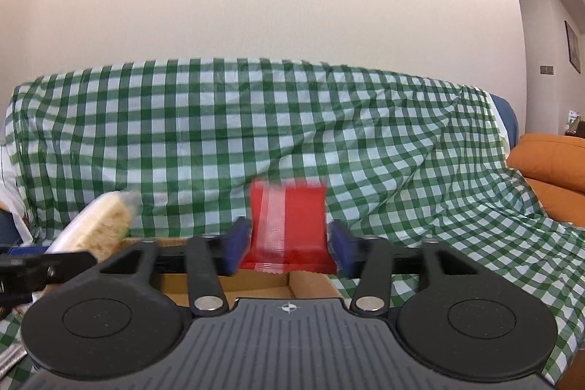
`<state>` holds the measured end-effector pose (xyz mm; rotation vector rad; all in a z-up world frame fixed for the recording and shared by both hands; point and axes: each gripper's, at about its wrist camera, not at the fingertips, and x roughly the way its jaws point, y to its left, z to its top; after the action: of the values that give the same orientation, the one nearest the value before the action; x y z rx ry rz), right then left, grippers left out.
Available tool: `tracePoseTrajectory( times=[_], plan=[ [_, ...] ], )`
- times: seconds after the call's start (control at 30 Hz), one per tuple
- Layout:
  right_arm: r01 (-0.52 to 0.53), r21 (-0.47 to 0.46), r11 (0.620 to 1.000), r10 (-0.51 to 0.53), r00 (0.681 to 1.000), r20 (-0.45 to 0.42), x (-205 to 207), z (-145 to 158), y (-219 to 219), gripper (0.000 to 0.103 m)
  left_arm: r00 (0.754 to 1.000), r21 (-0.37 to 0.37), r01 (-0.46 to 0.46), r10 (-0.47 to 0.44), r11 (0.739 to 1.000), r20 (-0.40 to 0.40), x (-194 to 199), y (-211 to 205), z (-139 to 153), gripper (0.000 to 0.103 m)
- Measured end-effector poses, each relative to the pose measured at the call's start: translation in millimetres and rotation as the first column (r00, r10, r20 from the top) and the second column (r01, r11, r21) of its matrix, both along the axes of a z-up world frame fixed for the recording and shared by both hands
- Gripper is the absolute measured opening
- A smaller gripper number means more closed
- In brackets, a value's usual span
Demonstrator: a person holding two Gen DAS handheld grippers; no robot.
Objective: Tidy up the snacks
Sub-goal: 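Open the left tool while the right tool opens, dropping snacks into the box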
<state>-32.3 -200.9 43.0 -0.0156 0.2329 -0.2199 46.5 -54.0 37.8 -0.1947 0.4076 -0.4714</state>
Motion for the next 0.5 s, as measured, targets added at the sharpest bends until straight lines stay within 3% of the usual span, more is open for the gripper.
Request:
tracePoseTrajectory(
  times=[0.27,0.37,0.5],
  plan=[
    [0.025,0.023,0.999,-0.024,0.999,-0.043,8,-8,9,0.08,0.991,0.103,-0.082,0.07,0.991,0.115,-16,3,6,0.081],
    [0.025,0.022,0.999,-0.023,0.998,-0.061,13,-10,19,0.08,0.989,0.148,-0.091,0.072,0.985,0.127,-24,10,6,0.081],
    [-0.005,0.009,1.0,0.006,0.998,-0.057,14,-11,37,0.08,0.991,0.131,-0.103,0.09,0.986,0.098,-29,36,10,0.081]
  ],
)
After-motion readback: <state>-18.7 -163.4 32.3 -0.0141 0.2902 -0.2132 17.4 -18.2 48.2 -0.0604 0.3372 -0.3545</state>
